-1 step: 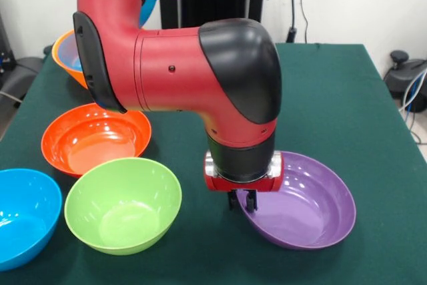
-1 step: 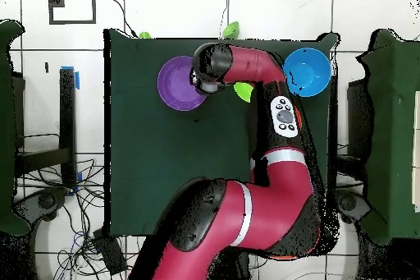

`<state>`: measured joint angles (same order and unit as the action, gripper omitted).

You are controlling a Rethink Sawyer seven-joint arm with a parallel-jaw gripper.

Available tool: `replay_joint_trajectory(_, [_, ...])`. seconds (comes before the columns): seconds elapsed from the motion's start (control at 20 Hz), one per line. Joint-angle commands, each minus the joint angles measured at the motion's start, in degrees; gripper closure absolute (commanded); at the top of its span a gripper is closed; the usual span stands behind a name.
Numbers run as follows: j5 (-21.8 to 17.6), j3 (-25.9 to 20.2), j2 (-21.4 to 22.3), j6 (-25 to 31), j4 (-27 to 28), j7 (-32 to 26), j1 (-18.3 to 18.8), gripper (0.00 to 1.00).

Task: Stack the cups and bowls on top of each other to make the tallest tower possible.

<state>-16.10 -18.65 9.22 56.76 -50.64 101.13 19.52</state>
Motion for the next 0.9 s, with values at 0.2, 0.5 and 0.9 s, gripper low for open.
replay_joint_trajectory(0.2, [-2.8, -4.81, -2.99, 3.42, 0.29, -16.89, 0.85, 1.0])
replay_joint_trajectory(0.5, [2.12, -12.0, 0.74, 3.54, -8.82, -24.73, 7.17, 1.0])
replay_joint_trajectory(0.9, [5.74, -23.31, 3.42, 9.38, -17.52, -33.55, 15.46, 1.0])
